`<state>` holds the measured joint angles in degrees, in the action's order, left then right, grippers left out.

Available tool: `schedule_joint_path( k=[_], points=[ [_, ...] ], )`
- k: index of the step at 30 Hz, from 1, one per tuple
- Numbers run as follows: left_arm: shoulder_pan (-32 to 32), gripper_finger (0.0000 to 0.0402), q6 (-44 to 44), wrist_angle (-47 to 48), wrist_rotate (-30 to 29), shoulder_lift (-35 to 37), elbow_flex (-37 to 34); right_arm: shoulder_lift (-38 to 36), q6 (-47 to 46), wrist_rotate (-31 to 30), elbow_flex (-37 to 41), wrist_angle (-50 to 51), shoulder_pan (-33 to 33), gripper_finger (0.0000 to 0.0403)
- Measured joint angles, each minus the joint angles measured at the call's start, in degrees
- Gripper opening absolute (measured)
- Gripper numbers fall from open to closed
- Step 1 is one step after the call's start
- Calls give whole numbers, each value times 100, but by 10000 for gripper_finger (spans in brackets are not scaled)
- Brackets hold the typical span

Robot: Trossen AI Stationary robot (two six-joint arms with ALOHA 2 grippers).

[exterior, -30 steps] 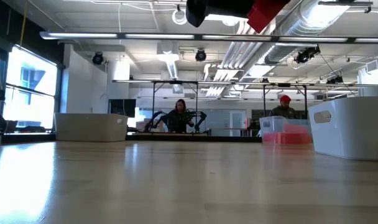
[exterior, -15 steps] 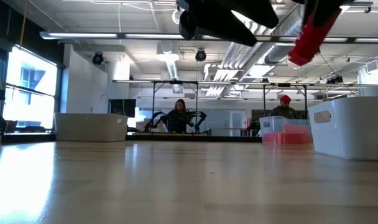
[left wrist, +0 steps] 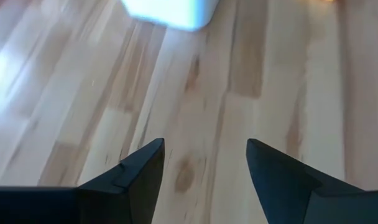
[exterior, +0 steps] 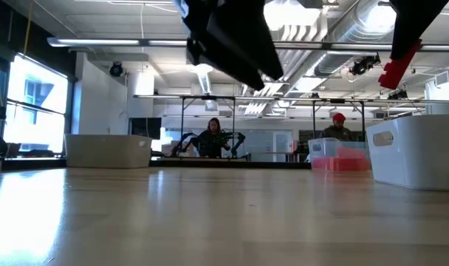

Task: Sort & place blocks by color
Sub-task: Put the red block into the white bin

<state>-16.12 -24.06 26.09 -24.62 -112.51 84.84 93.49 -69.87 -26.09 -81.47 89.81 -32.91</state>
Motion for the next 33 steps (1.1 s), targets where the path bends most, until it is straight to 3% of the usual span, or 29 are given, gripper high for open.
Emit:
schedule_joint_path(
  k=[7, 13, 25, 33],
  points=[
    [0, 211, -973, 1096, 24, 0, 2, 7, -671, 23, 30, 30, 0, 112],
    [-48, 210, -1241, 1949, 140, 1, 2, 2, -1089, 272, 105, 24, 0, 112],
    [-190, 210, -1177, 1998, 126, 2, 2, 4, -1389, 845, 1419, -308, -5, 112],
    [-190, 210, -1102, 1997, -67, 2, 2, 0, -1390, 1021, 1709, -614, -27, 112]
  ],
)
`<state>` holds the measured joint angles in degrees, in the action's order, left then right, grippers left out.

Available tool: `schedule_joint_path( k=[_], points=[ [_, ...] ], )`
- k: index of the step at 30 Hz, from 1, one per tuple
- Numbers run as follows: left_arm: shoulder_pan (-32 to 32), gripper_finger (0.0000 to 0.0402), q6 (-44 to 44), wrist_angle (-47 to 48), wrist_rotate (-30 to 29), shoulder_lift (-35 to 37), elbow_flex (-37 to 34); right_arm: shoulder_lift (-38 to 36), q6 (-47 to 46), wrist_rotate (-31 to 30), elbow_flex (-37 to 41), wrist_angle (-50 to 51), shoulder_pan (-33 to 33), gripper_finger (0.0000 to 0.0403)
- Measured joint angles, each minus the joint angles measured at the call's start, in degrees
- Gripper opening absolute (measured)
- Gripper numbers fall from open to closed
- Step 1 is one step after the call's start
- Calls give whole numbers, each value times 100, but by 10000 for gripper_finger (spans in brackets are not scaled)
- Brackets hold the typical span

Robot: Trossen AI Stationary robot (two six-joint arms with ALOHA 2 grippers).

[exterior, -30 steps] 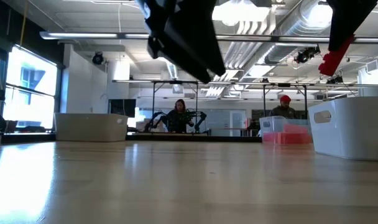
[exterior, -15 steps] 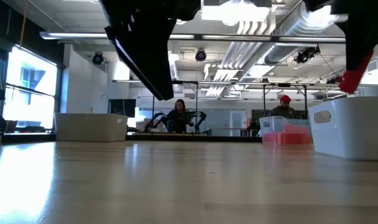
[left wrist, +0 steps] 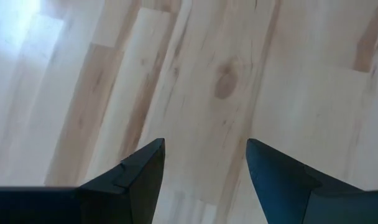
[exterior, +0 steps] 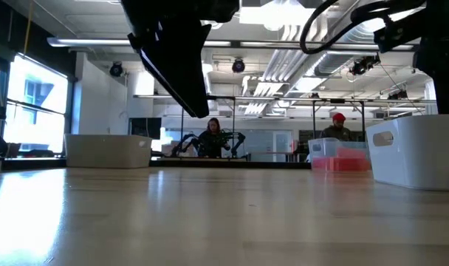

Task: Sort & place blocks by color
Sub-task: Put the red block into the white bin

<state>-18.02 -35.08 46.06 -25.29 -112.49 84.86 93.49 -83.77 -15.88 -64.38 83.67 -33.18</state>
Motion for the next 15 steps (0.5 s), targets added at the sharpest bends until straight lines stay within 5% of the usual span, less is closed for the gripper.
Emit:
schedule_joint_path(
  k=[4, 8, 15],
  points=[
    [9, 210, 418, 0, -414, 0, -1, 0, -9, 16, 2, -67, -5, 112],
    [101, 210, 1093, -2, -1467, 0, -2, 0, 30, 173, 2, -220, -3, 112],
    [580, 210, 1806, -3, -3406, 0, -2, 0, 24, 557, 2, -385, -41, 183]
  ],
)
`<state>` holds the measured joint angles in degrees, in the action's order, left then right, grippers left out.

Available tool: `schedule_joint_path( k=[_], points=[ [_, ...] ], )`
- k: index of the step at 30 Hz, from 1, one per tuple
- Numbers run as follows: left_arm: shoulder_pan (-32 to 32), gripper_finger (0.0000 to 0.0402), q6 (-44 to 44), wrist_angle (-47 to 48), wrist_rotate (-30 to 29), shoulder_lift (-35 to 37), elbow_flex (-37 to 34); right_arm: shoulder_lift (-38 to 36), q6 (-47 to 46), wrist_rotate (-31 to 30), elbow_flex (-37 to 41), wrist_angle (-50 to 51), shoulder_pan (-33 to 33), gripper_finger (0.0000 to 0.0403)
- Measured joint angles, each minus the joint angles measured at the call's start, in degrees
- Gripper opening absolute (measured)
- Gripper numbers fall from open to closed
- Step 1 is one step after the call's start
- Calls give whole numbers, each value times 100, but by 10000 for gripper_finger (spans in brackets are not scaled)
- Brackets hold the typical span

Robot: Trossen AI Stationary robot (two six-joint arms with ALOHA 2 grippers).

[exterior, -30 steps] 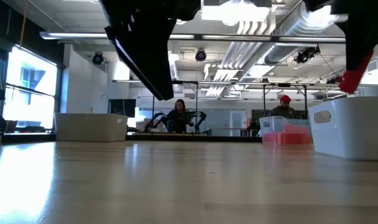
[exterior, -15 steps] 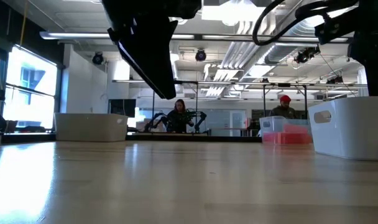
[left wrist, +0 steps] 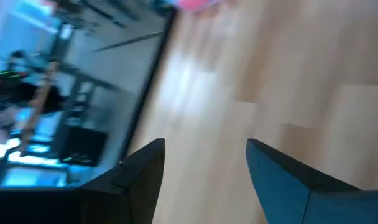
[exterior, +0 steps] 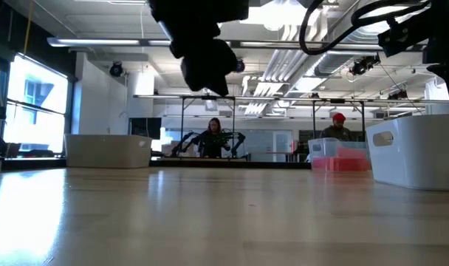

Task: Sort & place blocks by color
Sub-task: Put the red block into the white bin, then put the yellow block into the gray bin

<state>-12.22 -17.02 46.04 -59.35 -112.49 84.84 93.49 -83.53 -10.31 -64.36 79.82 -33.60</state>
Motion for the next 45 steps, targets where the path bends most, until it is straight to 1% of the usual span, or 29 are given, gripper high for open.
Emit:
schedule_joint_path(
  k=[3, 6, 8, 13, 18, 20, 23, 25, 30, 32, 35, 39, 45],
  points=[
    [314, 210, 144, -1, -148, 0, 2, 0, -1, 1, 0, 5, -63, 207],
    [632, 210, 161, 0, 12, 0, 0, 0, -1, 7, 0, 23, -121, 228],
    [813, 210, 136, -2, 220, 0, 0, 0, -2, 36, -1, 30, -144, 238],
    [1191, 210, 162, -56, 842, 0, 0, 0, -72, -24, -226, 303, -143, 246],
    [1406, 210, 265, -153, 1210, 0, 0, -4, 83, -305, -637, 598, -189, 247],
    [1449, 210, 243, -148, 1389, 0, 0, -4, 373, -315, -759, 564, -239, 247],
    [1457, 210, 233, -134, 1833, 0, 0, -4, 857, -267, -844, 455, -337, 247],
    [1456, 210, 226, -106, 2168, 0, 0, -4, 1247, -45, -852, 301, -421, 247],
    [1381, 210, 224, -85, 3112, 0, 0, -4, 2388, 750, -852, -259, -713, 248],
    [1328, 210, 211, -86, 3443, 0, 0, -4, 2754, 887, -852, -531, -899, 248],
    [1224, 210, 84, -87, 3814, 0, 0, -4, 3238, 902, -852, -964, -1179, 248],
    [1050, 210, 68, -87, 4019, 0, 0, -4, 3719, 885, -853, -1291, -1516, 248],
    [821, 210, -144, -87, 4129, 0, 0, -4, 4575, 898, -855, -1320, -1943, 248]
  ],
)
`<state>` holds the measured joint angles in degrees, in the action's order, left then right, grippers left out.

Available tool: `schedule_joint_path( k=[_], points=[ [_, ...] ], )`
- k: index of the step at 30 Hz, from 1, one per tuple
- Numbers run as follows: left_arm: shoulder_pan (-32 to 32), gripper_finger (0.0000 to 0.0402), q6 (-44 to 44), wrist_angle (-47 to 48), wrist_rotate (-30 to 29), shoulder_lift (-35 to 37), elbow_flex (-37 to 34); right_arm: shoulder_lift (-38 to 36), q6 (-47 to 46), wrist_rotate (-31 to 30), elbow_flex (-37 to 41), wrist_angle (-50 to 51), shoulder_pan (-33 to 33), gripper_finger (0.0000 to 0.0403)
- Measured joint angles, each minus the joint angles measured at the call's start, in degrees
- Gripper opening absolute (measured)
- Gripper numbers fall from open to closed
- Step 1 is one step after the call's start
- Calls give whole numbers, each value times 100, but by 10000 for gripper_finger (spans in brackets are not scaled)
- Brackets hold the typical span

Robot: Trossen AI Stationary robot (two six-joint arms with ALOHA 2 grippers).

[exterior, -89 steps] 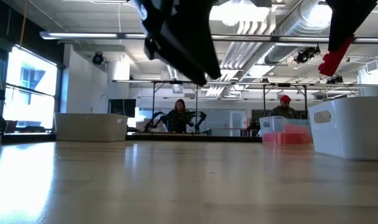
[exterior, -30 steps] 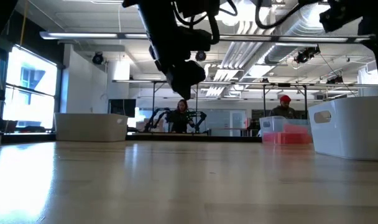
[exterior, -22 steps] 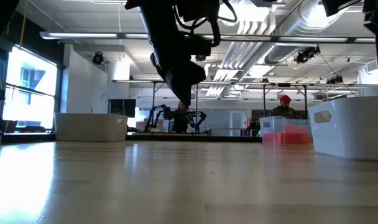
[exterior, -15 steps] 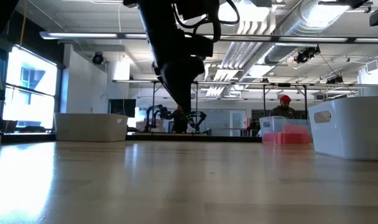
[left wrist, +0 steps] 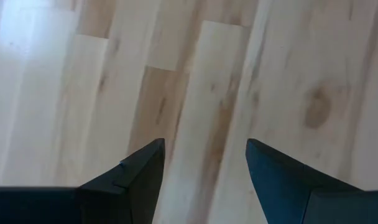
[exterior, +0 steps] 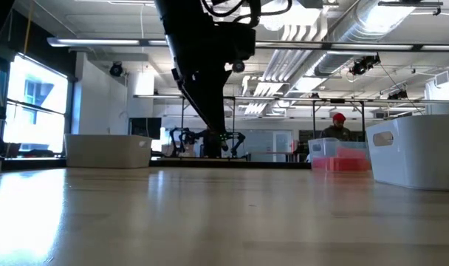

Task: Sort & place blocks by color
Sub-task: Put the yellow block into the gray bin

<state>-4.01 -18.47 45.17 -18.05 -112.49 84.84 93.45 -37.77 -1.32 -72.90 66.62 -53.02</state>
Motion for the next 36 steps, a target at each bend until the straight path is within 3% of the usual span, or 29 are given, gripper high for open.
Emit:
schedule_joint_path(
  k=[4, 16, 27, 36],
  points=[
    [-143, 210, -245, 0, 6, 0, 0, 0, 502, -22, 2, -93, -222, 248],
    [-525, 210, -715, -2, 2, 0, 0, 39, 834, -151, -2, -219, -417, 248],
    [-807, 210, -858, -2, -10, 0, 0, 890, 978, -98, 70, -306, -415, 248],
    [-886, 210, -858, -4, -10, 0, 0, 1377, 1018, 322, 70, -307, -466, 247]
  ],
)
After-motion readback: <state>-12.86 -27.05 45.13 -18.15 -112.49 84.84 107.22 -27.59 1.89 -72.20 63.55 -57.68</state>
